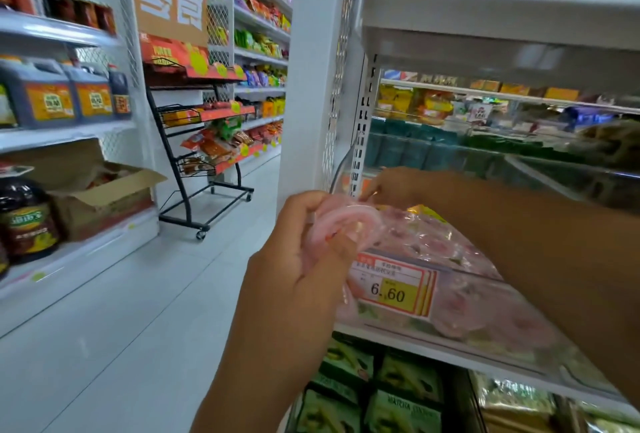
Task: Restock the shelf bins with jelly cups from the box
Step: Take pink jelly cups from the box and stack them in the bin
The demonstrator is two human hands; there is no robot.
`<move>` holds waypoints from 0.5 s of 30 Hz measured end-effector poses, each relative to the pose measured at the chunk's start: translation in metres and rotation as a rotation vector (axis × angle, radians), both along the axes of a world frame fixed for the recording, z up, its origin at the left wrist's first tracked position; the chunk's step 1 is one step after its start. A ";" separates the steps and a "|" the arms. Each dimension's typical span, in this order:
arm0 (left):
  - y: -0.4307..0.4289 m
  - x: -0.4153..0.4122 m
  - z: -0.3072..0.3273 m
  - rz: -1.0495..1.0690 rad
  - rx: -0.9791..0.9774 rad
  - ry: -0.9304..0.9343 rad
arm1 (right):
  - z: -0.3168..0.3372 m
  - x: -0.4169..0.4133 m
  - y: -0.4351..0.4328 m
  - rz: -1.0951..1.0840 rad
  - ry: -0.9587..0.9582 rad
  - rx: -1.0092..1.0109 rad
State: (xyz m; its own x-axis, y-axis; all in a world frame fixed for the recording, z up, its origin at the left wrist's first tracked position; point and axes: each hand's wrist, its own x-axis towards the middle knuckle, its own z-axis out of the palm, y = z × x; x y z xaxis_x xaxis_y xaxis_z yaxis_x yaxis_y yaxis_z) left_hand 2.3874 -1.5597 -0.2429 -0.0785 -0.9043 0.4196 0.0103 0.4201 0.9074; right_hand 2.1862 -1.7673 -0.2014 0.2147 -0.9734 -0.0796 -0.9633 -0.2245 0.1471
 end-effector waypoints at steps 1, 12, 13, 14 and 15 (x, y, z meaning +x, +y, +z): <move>0.001 0.000 -0.001 -0.004 -0.001 -0.001 | 0.000 0.002 0.002 -0.009 -0.009 0.002; 0.003 0.004 -0.006 0.000 -0.023 -0.045 | 0.011 -0.026 0.014 -0.297 -0.461 -0.186; 0.003 0.004 -0.005 -0.001 -0.020 -0.046 | 0.010 -0.026 0.014 -0.278 -0.515 -0.190; 0.003 0.004 -0.005 -0.005 -0.015 -0.046 | 0.009 -0.025 0.015 -0.258 -0.541 -0.196; 0.004 0.003 -0.005 -0.008 -0.014 -0.047 | 0.009 -0.024 0.016 -0.244 -0.527 -0.201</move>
State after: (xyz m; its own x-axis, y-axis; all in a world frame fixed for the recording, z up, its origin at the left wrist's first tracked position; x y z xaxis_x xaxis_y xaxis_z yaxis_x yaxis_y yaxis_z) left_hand 2.3908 -1.5559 -0.2474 -0.1057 -0.8977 0.4278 -0.0283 0.4328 0.9011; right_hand 2.1623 -1.7517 -0.1923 -0.0555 -0.9843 0.1673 -0.9382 -0.0059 -0.3459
